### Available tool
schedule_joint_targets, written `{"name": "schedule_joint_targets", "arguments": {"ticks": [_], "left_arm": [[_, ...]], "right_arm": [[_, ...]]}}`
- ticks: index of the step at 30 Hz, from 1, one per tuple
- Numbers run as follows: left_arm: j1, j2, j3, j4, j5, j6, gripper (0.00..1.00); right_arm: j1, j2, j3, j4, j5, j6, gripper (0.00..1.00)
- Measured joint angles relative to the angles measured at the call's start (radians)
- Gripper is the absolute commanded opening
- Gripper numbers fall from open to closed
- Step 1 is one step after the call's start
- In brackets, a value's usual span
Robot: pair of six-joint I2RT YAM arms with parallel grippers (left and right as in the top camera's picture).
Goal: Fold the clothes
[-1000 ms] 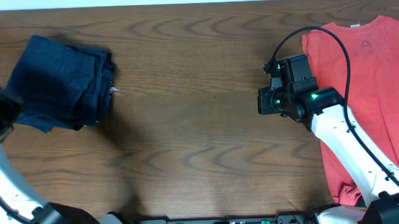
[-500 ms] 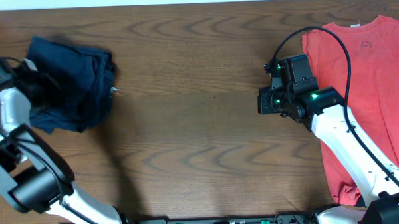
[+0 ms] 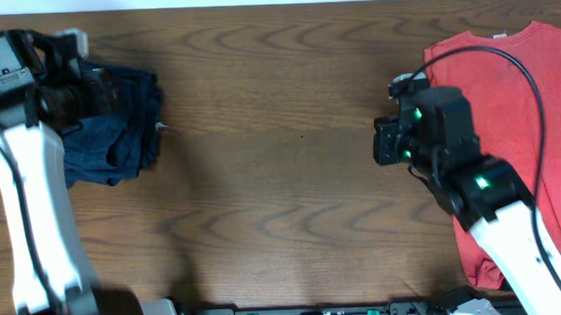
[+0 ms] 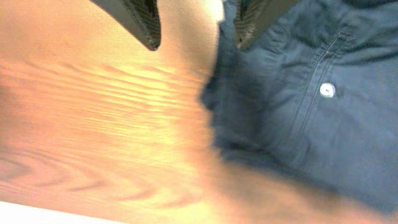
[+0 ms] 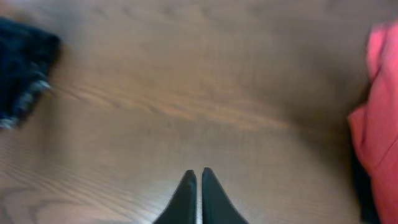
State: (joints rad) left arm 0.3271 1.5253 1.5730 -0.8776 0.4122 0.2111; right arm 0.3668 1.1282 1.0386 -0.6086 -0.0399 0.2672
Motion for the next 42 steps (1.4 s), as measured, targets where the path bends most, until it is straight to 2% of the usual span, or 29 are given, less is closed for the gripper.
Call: {"name": "schedule_joint_targets", "arguments": {"ticks": [2,3,4,9,13,20,33,37,42], "left_arm": [[-0.046,-0.102,0.013,-0.069,0.0,0.048,0.6],[-0.07,-0.155,0.014,-0.111,0.0,0.067,0.71],[-0.096,-0.208,0.016,-0.159,0.0,0.085,0.98],[-0.143,-0.382,0.017,-0.346,0.0,0.117,0.98],[-0.145,-0.457,0.017,-0.425,-0.001,0.13,0.98],[-0.145,-0.515,0.017,-0.444,-0.001,0.131,0.98],[-0.145,-0.518,0.017,-0.444,-0.001,0.131,0.98],[-0.145,-0.518,0.017,-0.444,-0.001,0.131,0.98],[-0.145,-0.518,0.017,-0.445,-0.001,0.131,0.98]], "right_arm": [[0.021,-0.068,0.0,0.002,0.033,-0.007,0.41],[0.024,-0.099,0.0,0.002,0.046,-0.011,0.58],[0.024,-0.13,0.0,0.001,0.054,-0.011,0.99],[0.024,-0.253,0.0,-0.024,0.087,-0.022,0.99],[0.024,-0.299,0.0,-0.051,0.097,-0.023,0.99],[0.024,-0.309,0.0,-0.129,0.101,-0.023,0.99],[0.024,-0.309,0.0,-0.33,0.11,-0.027,0.99],[0.015,-0.345,-0.028,-0.224,0.151,-0.041,0.99],[-0.095,-0.507,-0.176,0.021,0.183,-0.047,0.99]]}}
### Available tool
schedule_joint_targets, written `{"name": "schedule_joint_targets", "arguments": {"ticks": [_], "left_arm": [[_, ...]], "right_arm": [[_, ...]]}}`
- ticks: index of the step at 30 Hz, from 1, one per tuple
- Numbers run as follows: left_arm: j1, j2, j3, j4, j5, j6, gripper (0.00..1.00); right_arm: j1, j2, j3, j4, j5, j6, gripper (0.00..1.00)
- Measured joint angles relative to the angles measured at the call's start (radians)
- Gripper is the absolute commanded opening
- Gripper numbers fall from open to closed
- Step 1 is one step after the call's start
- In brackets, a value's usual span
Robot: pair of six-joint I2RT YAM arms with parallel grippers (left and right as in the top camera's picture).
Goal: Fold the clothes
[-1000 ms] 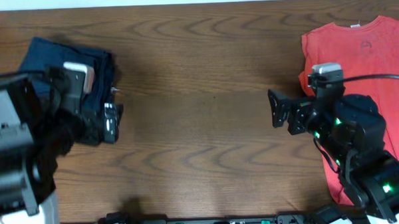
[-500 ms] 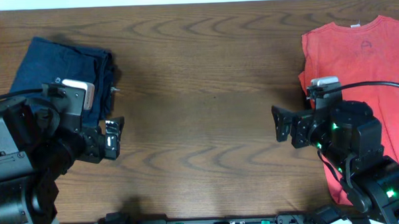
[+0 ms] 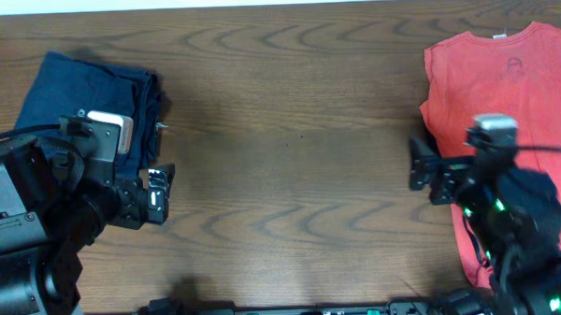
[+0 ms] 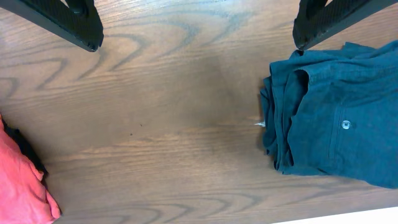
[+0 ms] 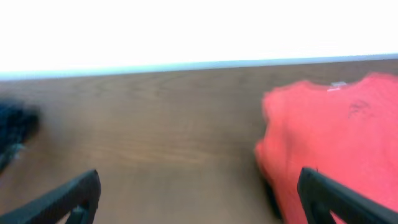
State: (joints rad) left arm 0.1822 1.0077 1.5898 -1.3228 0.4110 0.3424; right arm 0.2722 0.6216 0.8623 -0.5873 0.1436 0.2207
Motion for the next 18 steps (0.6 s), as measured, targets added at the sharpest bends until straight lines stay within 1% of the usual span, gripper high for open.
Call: {"name": "schedule_joint_targets", "arguments": {"ticks": [1,6,12,15,18], "left_arm": [[0.0,0.0,0.0,-0.001,0.0,0.0,0.98],[0.0,0.0,0.0,-0.001,0.0,0.0,0.98],[0.0,0.0,0.0,-0.002,0.0,0.0,0.98],[0.0,0.0,0.0,-0.002,0.0,0.001,0.98],[0.0,0.0,0.0,-0.001,0.0,0.003,0.98]], "right_arm": [[-0.033,-0.056,-0.056,0.057,0.0,-0.001,0.99],[-0.143,-0.29,-0.304,0.173,-0.013,0.003,0.99],[-0.193,-0.526,-0.57,0.276,-0.016,0.014,0.99],[-0.193,-0.595,-0.667,0.331,-0.019,0.014,0.99],[-0.193,-0.605,-0.741,0.411,-0.019,0.017,0.99]]}}
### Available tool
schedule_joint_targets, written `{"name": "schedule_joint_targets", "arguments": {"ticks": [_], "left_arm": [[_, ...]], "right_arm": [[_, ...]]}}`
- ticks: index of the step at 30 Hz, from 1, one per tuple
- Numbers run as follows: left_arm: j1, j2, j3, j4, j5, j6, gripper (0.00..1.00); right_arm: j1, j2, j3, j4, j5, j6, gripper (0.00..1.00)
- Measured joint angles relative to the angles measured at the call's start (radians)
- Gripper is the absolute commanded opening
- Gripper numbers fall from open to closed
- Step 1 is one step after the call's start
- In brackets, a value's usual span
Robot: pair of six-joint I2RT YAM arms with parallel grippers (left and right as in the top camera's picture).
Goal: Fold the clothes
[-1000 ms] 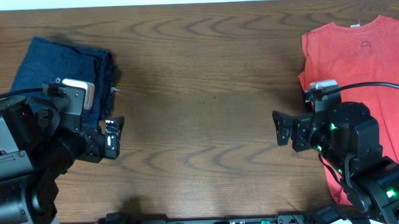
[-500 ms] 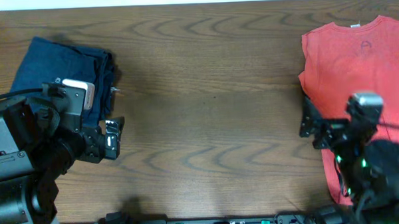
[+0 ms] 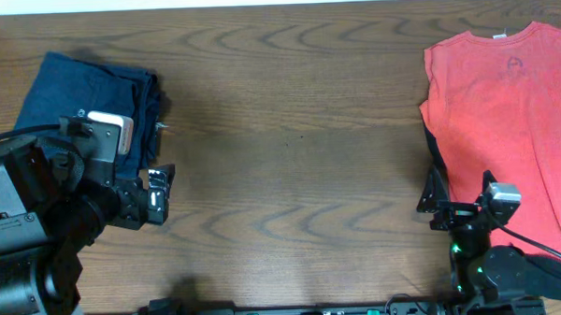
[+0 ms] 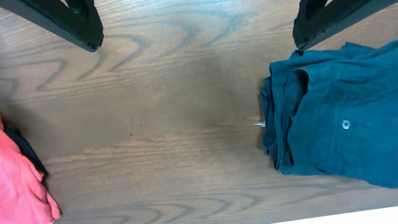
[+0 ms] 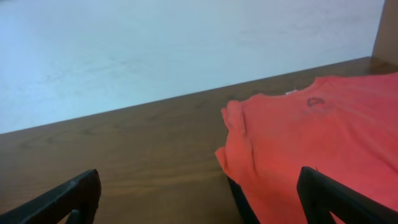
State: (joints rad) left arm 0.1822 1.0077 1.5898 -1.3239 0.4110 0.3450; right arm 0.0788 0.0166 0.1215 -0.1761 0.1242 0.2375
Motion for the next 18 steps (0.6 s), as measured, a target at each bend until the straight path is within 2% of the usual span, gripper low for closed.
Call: {"name": "schedule_joint_targets", "arguments": {"ticks": [5,18], "left_arm": [[0.0,0.0,0.0,0.0,0.0,0.0,0.98],[0.0,0.0,0.0,0.0,0.0,0.0,0.98]], "right_arm": [[0.0,-0.001,-0.1,0.102,-0.003,0.0,0.99],[0.0,-0.002,-0.111,0.108,-0.058,-0.034,0.99]]}}
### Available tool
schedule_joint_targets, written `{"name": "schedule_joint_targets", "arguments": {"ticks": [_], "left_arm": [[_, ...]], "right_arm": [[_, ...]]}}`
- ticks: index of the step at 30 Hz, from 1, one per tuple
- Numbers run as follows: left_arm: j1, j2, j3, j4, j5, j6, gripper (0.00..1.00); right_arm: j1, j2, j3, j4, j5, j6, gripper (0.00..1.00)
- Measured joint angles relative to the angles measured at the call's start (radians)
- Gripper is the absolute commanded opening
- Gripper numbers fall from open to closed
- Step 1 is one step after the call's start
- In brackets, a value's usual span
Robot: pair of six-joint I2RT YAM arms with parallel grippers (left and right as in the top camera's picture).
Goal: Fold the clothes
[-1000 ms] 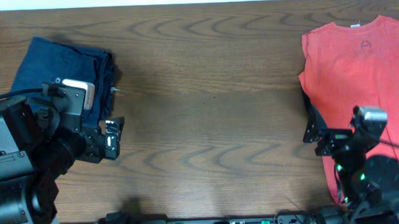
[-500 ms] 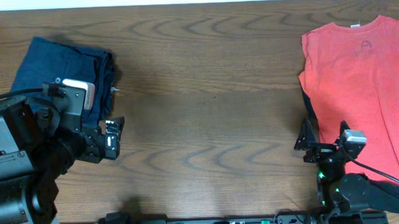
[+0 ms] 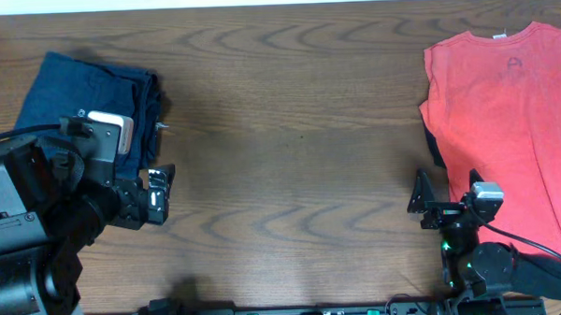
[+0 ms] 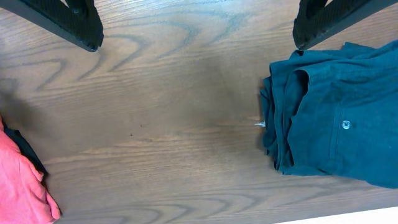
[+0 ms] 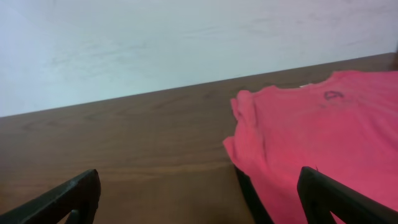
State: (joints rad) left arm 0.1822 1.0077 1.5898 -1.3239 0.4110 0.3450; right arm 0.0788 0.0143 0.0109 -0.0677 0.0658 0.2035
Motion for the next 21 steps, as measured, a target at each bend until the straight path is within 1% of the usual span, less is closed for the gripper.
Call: {"name": "schedule_joint_targets", "arguments": {"ticks": [21], "left_arm": [[-0.006,0.0,0.0,0.0,0.0,0.0,0.98]], "right_arm": [[0.0,0.0,0.0,-0.002,-0.025,-0.003,0.99]]}}
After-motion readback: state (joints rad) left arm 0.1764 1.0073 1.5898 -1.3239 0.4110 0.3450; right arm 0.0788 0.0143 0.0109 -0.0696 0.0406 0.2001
